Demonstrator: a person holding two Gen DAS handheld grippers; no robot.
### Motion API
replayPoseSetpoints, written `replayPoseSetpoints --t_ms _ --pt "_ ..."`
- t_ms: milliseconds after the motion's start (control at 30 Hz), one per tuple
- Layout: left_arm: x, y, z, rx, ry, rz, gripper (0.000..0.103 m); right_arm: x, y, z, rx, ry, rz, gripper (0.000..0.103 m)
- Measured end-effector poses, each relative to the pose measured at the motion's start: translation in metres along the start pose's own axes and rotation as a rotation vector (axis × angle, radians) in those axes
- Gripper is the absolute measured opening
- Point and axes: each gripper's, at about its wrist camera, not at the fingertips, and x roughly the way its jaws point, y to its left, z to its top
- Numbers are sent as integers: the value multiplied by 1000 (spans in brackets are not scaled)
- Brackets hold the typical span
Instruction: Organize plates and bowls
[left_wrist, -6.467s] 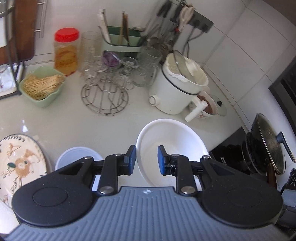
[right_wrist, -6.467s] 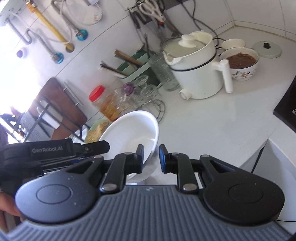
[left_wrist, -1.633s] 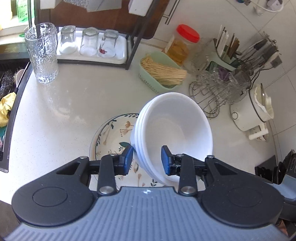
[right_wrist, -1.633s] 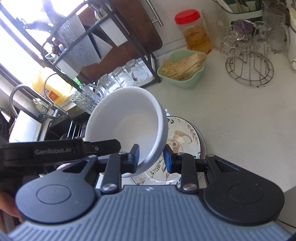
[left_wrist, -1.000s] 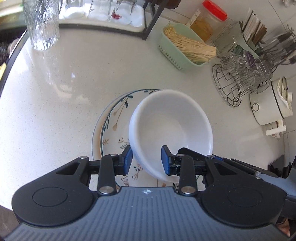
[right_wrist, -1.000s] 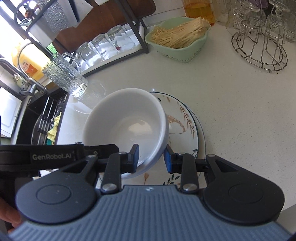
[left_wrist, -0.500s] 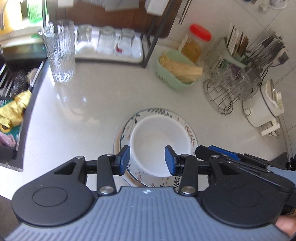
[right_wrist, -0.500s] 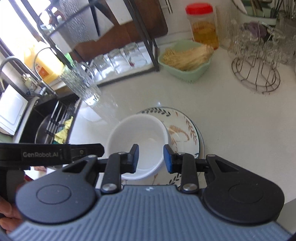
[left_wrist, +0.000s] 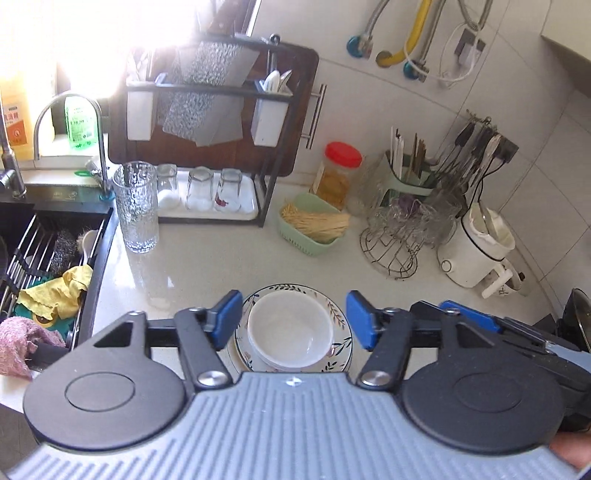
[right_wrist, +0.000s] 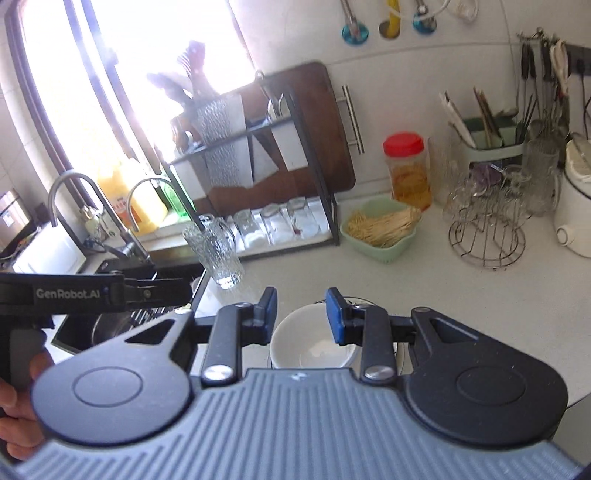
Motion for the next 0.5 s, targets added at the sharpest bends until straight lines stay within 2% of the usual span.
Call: replayPoseSetpoints --t_ms 33,67,100,200,333,500 --pt "-7 -1 -3 5 -7 4 79 -8 0 -3 5 -20 -4 60" --pt "-12 -2 -7 14 -12 9 87 -14 0 -6 7 -41 -7 78" --pt "-17 -5 -11 24 -18 15 91 -22 0 -9 8 -66 -13 88" --pt "-30 -9 -23 54 -21 19 96 -38 2 -19 -16 -125 -56 88" --pt "-37 -11 -38 72 -9 31 99 -47 1 -33 -16 -128 -113 88" --pt "-40 -10 -51 87 9 37 99 -58 1 -48 8 -115 -131 88"
